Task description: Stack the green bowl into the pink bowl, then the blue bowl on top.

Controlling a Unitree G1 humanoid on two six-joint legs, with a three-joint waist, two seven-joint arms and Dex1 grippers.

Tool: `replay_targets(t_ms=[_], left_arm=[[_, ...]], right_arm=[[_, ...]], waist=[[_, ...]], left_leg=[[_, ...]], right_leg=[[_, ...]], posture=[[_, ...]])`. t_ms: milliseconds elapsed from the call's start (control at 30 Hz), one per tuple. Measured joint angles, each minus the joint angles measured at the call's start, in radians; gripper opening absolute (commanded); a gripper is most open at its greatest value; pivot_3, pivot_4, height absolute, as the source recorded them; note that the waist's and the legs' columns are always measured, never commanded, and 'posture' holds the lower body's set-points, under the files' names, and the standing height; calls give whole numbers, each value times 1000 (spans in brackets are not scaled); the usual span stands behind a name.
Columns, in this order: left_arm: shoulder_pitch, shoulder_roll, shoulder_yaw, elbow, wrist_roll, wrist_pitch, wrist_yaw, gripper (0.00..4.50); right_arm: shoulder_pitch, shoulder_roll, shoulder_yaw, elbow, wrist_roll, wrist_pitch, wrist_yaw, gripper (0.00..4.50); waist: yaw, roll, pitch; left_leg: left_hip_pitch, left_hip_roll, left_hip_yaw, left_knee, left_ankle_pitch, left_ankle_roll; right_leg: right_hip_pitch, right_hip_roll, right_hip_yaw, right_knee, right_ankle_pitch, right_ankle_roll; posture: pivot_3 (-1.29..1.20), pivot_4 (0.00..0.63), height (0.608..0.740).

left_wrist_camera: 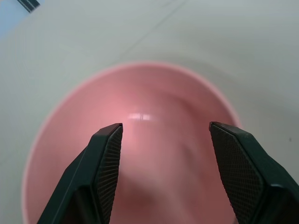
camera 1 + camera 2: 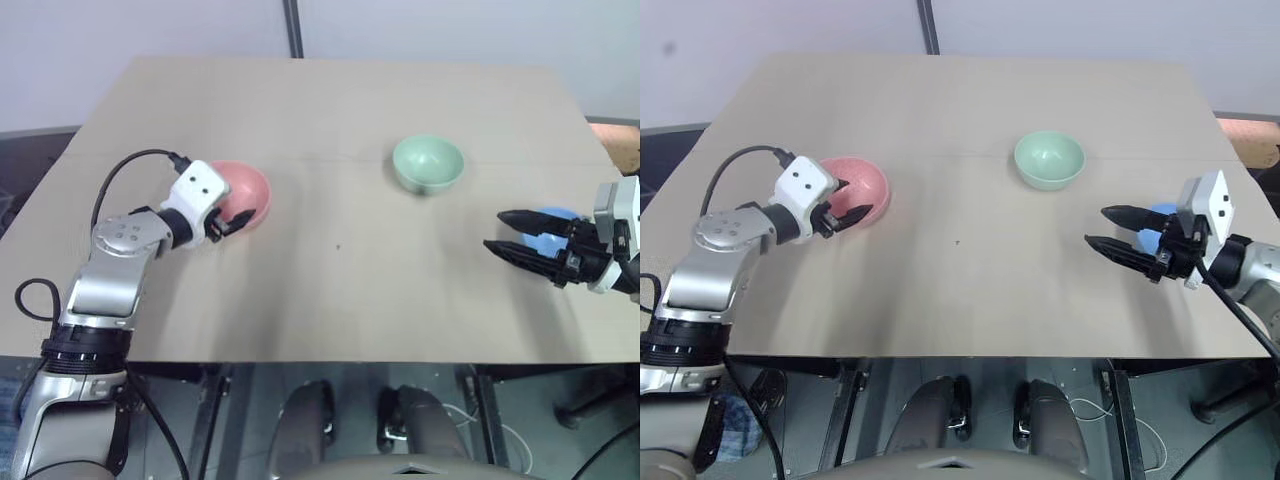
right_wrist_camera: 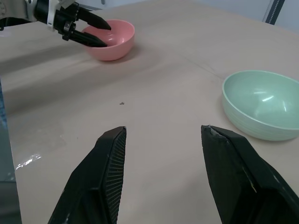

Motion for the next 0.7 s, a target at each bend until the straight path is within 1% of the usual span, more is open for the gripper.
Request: replay_targets(t_ms=[100, 400, 567, 700], left_arm=[[-17, -15, 27, 4, -20, -7, 0, 3139], [-27, -51, 36, -9, -53, -9, -2, 3139], [33, -51, 16, -36, -47, 7, -21, 3139], [50, -34, 4, -36, -23, 41, -29, 3139]], right_arm=[[6, 0, 0, -5, -1, -10, -4, 2803], [5, 0, 2, -2, -16, -18, -12, 2803], [3, 1, 7, -2, -31, -31, -12, 2803], [2, 1, 8, -2, -33, -31, -12, 2803]], waist=[[1, 0, 0], [1, 0, 0], [1, 0, 0], [1, 0, 0]], left_leg=[[0, 0, 0, 0, 0, 0], [1, 0, 0, 1, 0, 0], [2, 0, 0, 1, 0, 0], [2, 0, 0, 1, 0, 0]], right_leg=[[1, 0, 0, 0, 0, 0], [2, 0, 0, 0, 0, 0], [2, 0, 0, 0, 0, 0], [2, 0, 0, 0, 0, 0]], posture=[[0, 150, 740], [0, 150, 740], [0, 150, 740], [0, 150, 740]])
